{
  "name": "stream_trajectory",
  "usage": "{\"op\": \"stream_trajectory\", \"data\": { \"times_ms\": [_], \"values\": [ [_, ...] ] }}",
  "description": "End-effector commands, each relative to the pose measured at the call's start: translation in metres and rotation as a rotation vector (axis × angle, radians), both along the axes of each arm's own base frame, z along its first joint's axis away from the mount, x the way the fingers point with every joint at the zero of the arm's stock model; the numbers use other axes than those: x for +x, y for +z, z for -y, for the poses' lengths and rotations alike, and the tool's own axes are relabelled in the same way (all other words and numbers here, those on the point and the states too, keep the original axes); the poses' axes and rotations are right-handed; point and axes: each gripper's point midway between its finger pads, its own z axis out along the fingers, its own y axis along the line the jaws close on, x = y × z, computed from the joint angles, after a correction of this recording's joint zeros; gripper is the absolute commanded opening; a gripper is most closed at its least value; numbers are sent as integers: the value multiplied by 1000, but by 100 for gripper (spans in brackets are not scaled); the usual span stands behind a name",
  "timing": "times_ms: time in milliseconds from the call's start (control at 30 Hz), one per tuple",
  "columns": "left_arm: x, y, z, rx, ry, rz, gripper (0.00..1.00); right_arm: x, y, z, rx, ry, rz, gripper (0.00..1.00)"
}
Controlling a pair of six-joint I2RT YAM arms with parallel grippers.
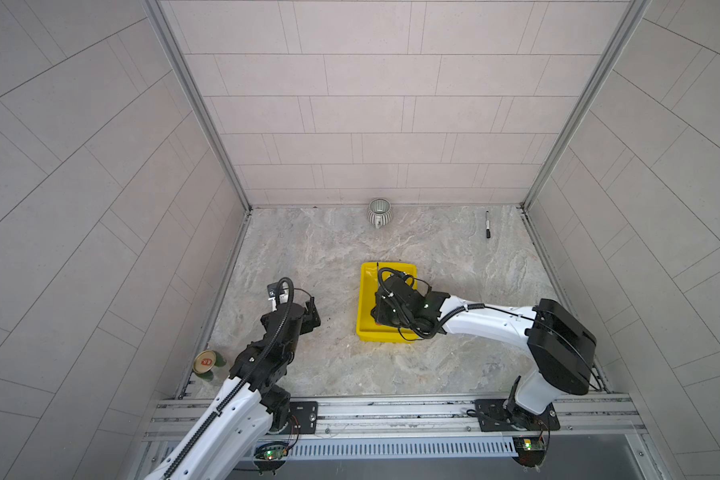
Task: Put the screwdriver in the bin
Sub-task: 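Carry the screwdriver with the right gripper over the yellow tray and lower it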
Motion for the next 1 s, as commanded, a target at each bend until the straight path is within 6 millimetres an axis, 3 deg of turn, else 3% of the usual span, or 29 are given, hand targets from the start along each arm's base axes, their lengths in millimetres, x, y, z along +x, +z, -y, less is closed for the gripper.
{"op": "stream_trajectory", "data": {
  "times_ms": [0,467,767,967],
  "values": [
    [-2,-5,-5,18,19,-11,95,-6,1,-13,19,44,-45,3],
    [-3,-6,-6,23,26,-14,95,0,-18,-16,4,63,-81,12],
    [-2,-6,-3,20,11,-17,95,-2,-1,-6,-2,65,-25,31],
    [-1,-6,-4,19,14,-16,95,-7,25,17,-30,69,49,33]
  ]
}}
